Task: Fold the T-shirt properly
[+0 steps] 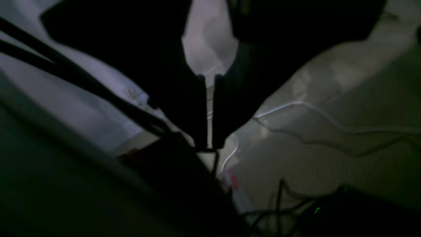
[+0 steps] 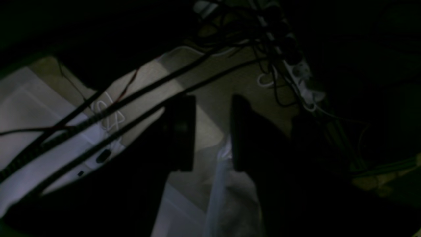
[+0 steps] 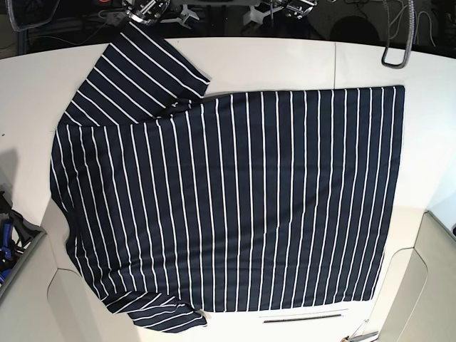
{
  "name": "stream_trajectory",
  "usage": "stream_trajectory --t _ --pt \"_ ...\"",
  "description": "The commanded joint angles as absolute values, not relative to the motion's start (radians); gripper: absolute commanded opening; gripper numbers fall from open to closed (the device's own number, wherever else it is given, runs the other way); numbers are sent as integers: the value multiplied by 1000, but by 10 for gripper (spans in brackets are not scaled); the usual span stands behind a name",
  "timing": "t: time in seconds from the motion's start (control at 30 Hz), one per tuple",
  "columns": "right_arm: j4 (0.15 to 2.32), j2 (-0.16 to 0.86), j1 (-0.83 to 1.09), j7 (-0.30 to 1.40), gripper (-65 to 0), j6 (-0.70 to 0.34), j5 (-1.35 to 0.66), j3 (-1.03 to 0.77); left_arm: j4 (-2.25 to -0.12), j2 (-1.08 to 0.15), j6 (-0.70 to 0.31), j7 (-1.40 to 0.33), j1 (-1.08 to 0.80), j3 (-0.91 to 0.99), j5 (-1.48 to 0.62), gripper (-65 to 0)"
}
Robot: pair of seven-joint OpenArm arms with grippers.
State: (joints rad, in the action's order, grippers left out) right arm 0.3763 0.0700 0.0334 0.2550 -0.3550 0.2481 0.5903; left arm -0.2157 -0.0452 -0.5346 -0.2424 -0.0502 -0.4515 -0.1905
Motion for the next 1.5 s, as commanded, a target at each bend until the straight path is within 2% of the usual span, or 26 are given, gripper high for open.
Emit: stream_trajectory --t 0.0,0.1,0.33,0.53,0.73,0.9,1.07,1.23,1.3,1.47 --pt "386 78 42 254 -465 -363 247 591 -219 -57 -565 -239 -63 -453 -187 -616" --pt "397 89 65 254 -465 -364 247 591 -247 -76 -596 -236 -88 -452 -178 -616" --pt "537 167 162 255 -465 -371 244 591 -431 -137 -587 -269 -194 -420 -195 -615" --pt "761 265 280 264 -465 -370 162 591 -636 -170 -588 -279 -328 -271 -198 -615" --pt "1028 384 407 353 -465 -371 71 589 -828 -170 -643 -323 -459 -120 -204 -615" --pt "1259 465 516 414 -465 -370 5 561 -939 -181 -645 -342 -546 -44 -250 -615" --pt "1489 513 620 480 -465 -414 -80 466 -1074 -204 -644 -402 -632 12 -325 -610" --pt "1715 520 716 572 -465 -513 -234 307 -1250 -206 -644 -435 -731 104 -357 -526" --pt "1800 520 748 608 -465 -553 -319 239 -1327 -206 -644 -440 -773 148 -361 -526" --pt "1987 519 781 702 -465 -573 -488 88 -1504 -234 -645 -469 -858 247 -432 -523"
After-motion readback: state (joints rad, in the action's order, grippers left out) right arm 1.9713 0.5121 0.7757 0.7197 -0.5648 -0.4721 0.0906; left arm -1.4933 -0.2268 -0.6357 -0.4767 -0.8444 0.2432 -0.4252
